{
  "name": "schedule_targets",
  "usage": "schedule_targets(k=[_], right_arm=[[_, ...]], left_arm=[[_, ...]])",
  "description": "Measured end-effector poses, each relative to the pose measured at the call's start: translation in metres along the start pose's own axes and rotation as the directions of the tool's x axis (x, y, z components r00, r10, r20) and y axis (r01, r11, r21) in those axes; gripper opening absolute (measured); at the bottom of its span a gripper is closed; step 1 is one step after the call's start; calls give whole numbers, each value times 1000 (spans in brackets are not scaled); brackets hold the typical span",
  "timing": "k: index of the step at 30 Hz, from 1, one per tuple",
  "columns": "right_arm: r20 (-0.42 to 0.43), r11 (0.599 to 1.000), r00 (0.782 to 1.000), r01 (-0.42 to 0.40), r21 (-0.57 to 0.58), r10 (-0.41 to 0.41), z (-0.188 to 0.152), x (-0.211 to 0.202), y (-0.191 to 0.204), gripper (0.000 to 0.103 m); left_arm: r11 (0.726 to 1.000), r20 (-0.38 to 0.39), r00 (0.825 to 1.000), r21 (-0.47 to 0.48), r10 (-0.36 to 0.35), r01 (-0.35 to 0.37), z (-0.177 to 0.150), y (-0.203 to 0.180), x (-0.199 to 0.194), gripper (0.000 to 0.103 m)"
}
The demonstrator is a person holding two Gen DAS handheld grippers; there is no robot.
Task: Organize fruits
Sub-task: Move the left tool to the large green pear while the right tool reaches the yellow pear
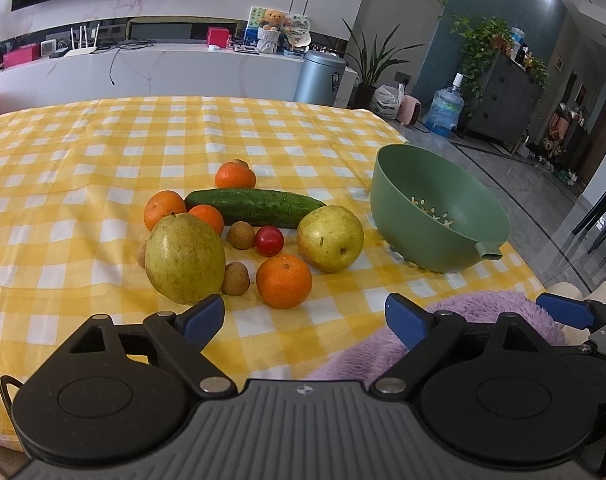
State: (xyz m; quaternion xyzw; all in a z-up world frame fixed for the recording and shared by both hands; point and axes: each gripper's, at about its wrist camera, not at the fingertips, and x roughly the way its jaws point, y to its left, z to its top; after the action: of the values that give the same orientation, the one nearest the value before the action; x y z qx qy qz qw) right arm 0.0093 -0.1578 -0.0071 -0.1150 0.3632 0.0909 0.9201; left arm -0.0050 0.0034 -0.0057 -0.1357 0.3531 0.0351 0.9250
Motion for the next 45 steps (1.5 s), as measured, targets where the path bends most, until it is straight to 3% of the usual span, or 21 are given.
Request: schedule_targets(k=[7,9,17,20,23,30,36,40,45], right_arm=[[-4,1000,1000,3,-18,-3,6,-4,4,98],[3,999,1000,-29,-20,29,7,-4,3,98],[-10,982,991,-132,136,134,30,2,-9,98],[24,953,974,-226,201,226,43,8,-5,98],[31,924,961,-273,268,275,62,18,3,98],[-114,883,950,-221,413,291,93,68,24,98],[-136,817,937,-201,541,321,79,110,27,90],[-160,855,954,-145,499,255,75,125,33,85],[-190,821,936,-148,551,296,71,141,25,78]], left_arm=[[1000,16,1000,17,-10,9,5,5,0,103],[999,55,998,49,-18,16,9,7,-3,95],[1000,108,994,8,22,-23,30,46,-7,95],[997,99,993,12,71,-72,32,63,1,95],[998,78,995,-31,58,-56,35,79,6,95],[996,46,999,-87,9,-5,36,95,15,95],[999,48,999,-40,-11,13,34,84,23,95],[997,24,999,-66,-25,26,33,85,33,95],[997,18,1000,-81,-13,15,31,88,39,95]])
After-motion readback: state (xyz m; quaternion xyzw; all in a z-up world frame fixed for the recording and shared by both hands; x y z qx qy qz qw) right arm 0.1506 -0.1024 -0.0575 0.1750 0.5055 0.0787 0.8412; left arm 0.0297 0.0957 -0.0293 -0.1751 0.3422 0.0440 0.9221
